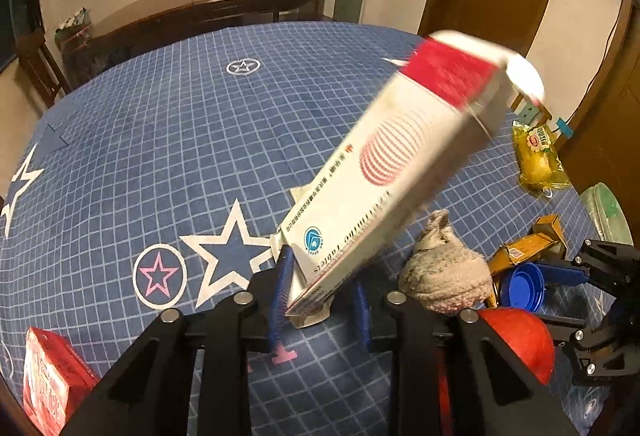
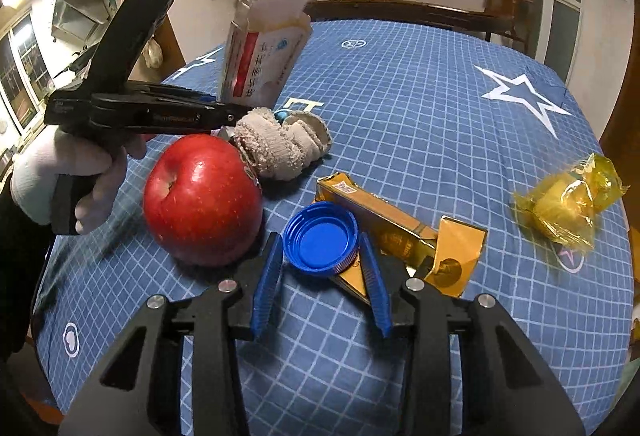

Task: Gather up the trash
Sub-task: 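Grasp the white-red medicine box with the left tool while the right tool grasps the blue bottle cap, then carry the medicine box and blue cap over the green bin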

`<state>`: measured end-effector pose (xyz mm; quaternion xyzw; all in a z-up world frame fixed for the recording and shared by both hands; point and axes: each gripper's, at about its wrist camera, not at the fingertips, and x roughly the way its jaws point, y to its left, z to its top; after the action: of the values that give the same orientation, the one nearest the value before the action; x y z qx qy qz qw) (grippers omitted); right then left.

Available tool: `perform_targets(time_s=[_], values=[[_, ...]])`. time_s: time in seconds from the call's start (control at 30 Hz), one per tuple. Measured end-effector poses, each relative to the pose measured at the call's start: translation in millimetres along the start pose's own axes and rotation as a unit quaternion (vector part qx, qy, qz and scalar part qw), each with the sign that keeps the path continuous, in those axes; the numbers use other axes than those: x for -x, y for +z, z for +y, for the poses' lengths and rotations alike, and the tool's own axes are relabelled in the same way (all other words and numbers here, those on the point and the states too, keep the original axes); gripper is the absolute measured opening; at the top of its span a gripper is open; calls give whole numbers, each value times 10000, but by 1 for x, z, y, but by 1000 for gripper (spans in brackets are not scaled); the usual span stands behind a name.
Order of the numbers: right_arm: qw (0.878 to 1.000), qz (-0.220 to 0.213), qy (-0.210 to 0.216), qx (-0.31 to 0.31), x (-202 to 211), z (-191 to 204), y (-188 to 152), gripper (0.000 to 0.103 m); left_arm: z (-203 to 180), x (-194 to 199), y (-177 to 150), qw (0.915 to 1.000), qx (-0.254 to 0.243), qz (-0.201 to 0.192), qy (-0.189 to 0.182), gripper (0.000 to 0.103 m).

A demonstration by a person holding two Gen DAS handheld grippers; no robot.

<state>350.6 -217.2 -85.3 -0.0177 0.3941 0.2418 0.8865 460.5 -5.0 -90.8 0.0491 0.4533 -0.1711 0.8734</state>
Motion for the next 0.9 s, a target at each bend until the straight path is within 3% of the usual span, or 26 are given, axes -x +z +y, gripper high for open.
perform_targets(time_s=[0.33, 0.7, 0.9], values=[[9956, -876, -302, -151, 60, 11, -20, 37, -17, 61, -23, 9962, 225, -819, 216, 21], [9767, -1961, -841, -242, 140, 50, -61, 38, -85, 164, -127, 9846, 535, -1662, -74, 21], [9667, -2300, -1115, -131, 162, 75, -73, 38, -124, 207, -183, 9775, 692, -1983, -193, 21]])
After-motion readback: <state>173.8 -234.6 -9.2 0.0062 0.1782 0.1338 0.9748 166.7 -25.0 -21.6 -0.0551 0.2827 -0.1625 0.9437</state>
